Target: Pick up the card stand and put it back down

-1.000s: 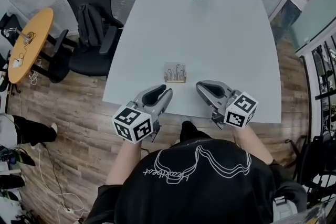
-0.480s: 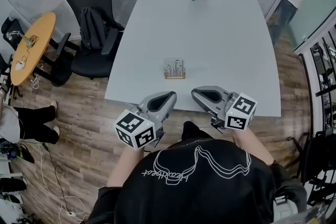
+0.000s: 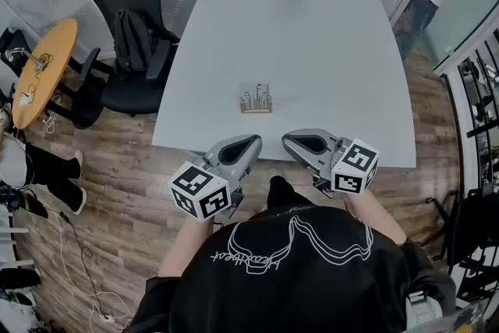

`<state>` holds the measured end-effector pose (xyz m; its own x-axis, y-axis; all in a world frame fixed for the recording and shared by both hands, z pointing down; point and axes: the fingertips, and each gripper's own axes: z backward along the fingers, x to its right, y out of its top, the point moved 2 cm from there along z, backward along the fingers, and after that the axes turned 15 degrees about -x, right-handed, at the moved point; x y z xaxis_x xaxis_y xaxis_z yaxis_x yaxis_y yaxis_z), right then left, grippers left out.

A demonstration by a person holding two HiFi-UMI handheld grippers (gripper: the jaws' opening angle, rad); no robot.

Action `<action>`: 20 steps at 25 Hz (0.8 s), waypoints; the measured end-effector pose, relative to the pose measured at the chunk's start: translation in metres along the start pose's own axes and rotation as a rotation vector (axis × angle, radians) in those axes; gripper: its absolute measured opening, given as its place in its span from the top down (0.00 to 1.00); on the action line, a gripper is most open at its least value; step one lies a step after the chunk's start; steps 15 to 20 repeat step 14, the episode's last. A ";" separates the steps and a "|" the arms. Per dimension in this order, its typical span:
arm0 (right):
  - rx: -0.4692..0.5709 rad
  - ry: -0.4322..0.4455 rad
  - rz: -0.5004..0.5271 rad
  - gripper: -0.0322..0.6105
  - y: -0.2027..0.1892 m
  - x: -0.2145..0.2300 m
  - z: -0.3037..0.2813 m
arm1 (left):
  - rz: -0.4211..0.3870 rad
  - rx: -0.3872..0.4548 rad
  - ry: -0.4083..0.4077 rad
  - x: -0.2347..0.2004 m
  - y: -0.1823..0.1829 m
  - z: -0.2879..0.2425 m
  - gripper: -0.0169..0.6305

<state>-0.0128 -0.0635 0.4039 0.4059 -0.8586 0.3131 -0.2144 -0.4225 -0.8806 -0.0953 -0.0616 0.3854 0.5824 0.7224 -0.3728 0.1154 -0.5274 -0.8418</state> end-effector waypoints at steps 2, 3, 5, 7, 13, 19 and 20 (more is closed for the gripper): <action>0.007 0.006 0.007 0.94 0.000 -0.001 -0.002 | 0.004 -0.004 -0.001 -0.001 -0.003 -0.001 0.95; 0.009 0.007 0.008 0.94 0.000 -0.001 -0.002 | 0.006 -0.007 0.000 -0.002 -0.005 -0.002 0.95; 0.007 0.007 0.007 0.94 -0.002 -0.001 -0.003 | 0.009 -0.010 0.001 -0.003 -0.007 -0.002 0.95; 0.000 0.001 0.002 0.94 -0.003 0.000 -0.002 | 0.009 -0.010 0.002 -0.003 -0.007 -0.003 0.95; -0.009 -0.007 -0.014 0.94 -0.007 0.005 -0.001 | 0.009 -0.011 0.011 -0.004 -0.006 -0.006 0.95; -0.011 -0.008 -0.014 0.94 -0.007 0.005 -0.001 | 0.009 -0.011 0.014 -0.005 -0.006 -0.006 0.95; -0.011 -0.008 -0.014 0.94 -0.007 0.005 -0.001 | 0.009 -0.011 0.014 -0.005 -0.006 -0.006 0.95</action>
